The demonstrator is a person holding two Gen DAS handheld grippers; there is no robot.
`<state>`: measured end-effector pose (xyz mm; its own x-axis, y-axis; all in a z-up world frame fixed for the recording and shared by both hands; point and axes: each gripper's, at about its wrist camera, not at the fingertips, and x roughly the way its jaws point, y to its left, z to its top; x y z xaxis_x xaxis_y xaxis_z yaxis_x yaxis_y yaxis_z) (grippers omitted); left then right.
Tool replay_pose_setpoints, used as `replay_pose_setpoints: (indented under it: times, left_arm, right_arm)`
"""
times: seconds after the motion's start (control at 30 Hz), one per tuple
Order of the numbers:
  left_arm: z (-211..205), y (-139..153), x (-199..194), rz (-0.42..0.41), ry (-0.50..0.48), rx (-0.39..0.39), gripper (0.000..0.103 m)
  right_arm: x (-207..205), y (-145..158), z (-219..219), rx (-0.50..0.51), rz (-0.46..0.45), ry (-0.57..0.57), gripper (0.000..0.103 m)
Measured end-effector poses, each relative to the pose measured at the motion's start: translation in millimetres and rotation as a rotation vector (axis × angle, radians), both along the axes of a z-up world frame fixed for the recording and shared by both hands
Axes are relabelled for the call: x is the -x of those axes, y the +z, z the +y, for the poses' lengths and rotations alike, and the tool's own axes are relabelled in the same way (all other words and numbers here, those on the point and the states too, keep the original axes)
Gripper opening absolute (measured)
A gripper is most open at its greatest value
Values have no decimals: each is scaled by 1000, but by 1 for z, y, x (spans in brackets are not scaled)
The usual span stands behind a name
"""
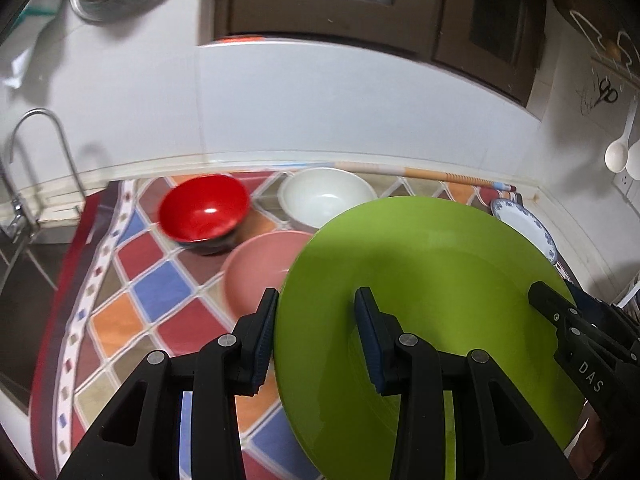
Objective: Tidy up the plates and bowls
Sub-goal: 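Lift the green plate with both tools and carry it toward the bowls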
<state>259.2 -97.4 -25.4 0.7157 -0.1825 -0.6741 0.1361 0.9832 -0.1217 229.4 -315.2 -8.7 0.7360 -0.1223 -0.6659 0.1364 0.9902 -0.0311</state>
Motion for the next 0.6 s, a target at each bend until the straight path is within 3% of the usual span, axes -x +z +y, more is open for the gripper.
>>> replay_pose_setpoints:
  times: [0.6]
  left_arm:
    - [128, -2, 57, 3, 157, -16, 38]
  right_arm:
    - [36, 6, 121, -20, -13, 138, 40]
